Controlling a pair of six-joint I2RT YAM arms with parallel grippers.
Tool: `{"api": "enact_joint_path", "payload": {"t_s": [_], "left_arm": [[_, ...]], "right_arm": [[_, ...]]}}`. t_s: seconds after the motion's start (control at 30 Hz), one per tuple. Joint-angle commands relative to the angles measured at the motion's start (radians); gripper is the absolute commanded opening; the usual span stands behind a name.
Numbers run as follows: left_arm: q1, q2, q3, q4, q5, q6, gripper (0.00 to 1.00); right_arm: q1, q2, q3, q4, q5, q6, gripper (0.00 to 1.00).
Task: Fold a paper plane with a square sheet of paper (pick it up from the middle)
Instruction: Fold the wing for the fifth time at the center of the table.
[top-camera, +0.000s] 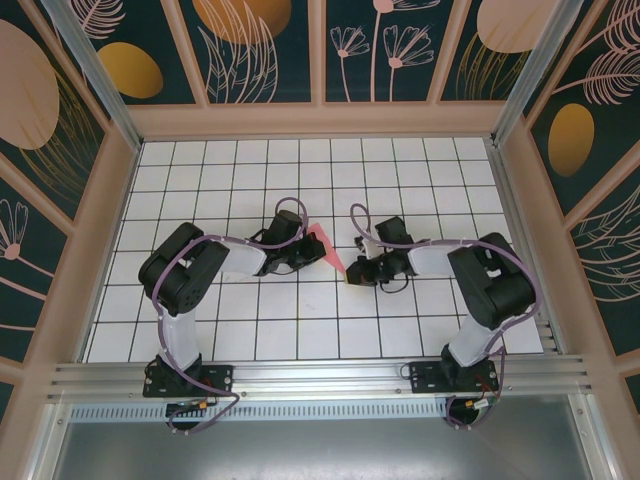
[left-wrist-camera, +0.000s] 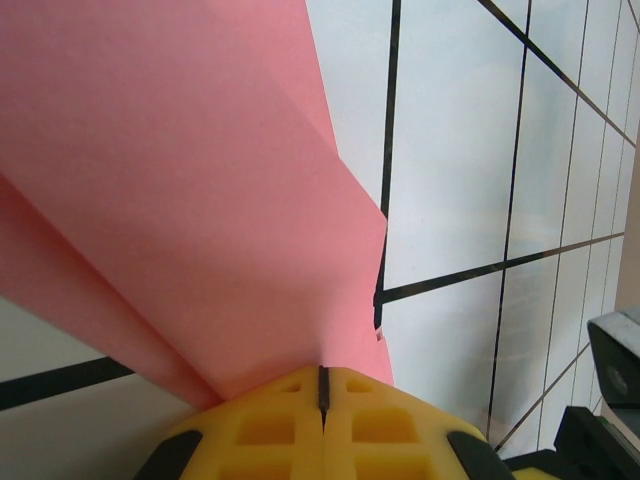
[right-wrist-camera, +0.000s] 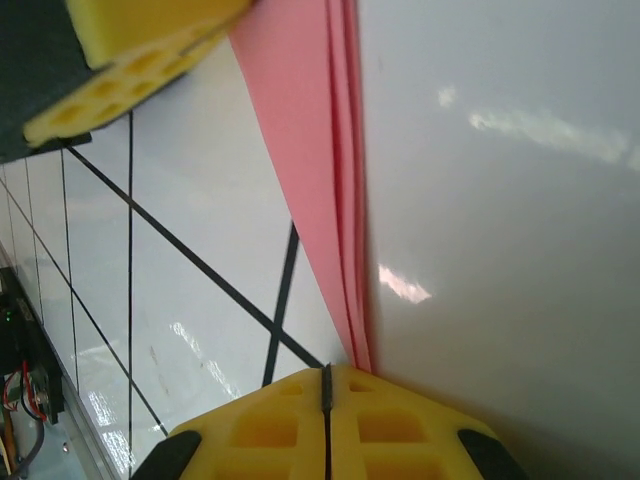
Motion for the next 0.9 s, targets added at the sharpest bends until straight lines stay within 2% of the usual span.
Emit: {"api": "enact_joint_path", "payload": {"t_s": [0.0,0.17,0.5,0.87], "left_arm": [[0.000,0.082,-0.010,-0.113,-0.093,0.018,0.05],[0.000,0.071,0.002,-0.110,-0.080,0.032,0.06],[-0.001,0.069,0.009,-0.108,-0.065,0.038,0.06],[0.001,0.045,0.048,-0.118,-0.053,0.089,0.08]], "right_arm": [[-0.008,-0.061,-0.014,-0.118,0.062,0.024,0.08],[-0.003,-0.089,0.075,-0.097,0.050,0.035,0.10],[0.027,0.126,0.251,-0.069,0.051,0.035,0.07],[0.025,0.199,0.204,-0.075,0.096,0.023,0.05]]}}
